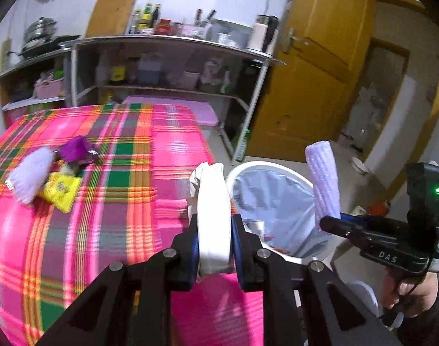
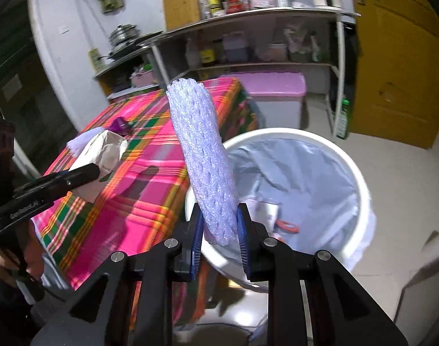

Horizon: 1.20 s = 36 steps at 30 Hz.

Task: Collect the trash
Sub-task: 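Carry the paper and foam sleeve over the trash bin and open both tools, then move both open tools back over the table toward the remaining trash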

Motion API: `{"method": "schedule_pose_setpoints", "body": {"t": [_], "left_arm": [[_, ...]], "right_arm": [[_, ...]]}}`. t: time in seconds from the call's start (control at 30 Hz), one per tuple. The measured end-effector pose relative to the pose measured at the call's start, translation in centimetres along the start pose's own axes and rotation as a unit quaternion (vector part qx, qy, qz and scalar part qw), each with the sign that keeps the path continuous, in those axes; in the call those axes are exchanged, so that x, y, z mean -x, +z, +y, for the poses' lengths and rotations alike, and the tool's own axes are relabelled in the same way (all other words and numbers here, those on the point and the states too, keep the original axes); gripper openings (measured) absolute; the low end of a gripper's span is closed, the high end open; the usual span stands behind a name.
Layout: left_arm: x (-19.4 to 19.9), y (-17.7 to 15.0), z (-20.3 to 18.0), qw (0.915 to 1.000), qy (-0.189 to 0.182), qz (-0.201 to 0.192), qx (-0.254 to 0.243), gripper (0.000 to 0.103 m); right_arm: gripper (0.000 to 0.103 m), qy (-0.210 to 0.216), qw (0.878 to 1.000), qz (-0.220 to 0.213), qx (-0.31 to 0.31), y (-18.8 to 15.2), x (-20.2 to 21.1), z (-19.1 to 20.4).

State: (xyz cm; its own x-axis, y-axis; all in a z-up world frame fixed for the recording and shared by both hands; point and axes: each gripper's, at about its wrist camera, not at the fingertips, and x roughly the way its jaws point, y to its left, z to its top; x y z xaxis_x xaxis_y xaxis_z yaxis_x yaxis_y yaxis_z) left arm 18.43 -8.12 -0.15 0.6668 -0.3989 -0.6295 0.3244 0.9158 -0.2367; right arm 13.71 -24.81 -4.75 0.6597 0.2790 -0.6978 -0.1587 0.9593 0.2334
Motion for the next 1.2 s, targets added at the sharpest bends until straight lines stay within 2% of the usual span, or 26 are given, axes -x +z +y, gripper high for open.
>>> {"method": "schedule_pose_setpoints", "body": {"t": [0.17, 0.5, 0.67, 0.73, 0.83, 1.2], "left_arm": [[-2.3, 0.7, -2.2, 0.9995, -0.025, 0.013, -0.014, 0.021], [-6.7, 0.9, -5.5, 0.9963, -0.061, 0.046, -0.039, 0.022], [-8.6, 0.9, -6.3, 0.9946, -0.072, 0.064, -0.040, 0.025], [-9.1, 0.9, -6.4, 0.9944, -0.071, 0.068, -0.039, 0.028], [-9.3, 0.7, -6.3, 0.9942, -0.076, 0.070, -0.030, 0.036], [-6.3, 0.7, -4.3, 0.9968, -0.066, 0.044, -0.009, 0.036]], "right_arm": [[0.024, -0.022, 1.000, 0.008, -0.021, -0.5, -0.1, -2.1], [0.025, -0.039, 0.998, 0.034, -0.041, -1.2, -1.1, -4.2], [0.028, -0.042, 0.997, 0.039, -0.049, -1.5, -1.3, -5.0], [0.032, -0.043, 0.997, 0.039, -0.048, -1.5, -1.4, -5.0], [0.041, -0.043, 0.997, 0.037, -0.047, -1.5, -1.4, -5.0], [0.041, -0.023, 0.999, 0.017, -0.040, -1.5, 0.0, -3.7]]}}
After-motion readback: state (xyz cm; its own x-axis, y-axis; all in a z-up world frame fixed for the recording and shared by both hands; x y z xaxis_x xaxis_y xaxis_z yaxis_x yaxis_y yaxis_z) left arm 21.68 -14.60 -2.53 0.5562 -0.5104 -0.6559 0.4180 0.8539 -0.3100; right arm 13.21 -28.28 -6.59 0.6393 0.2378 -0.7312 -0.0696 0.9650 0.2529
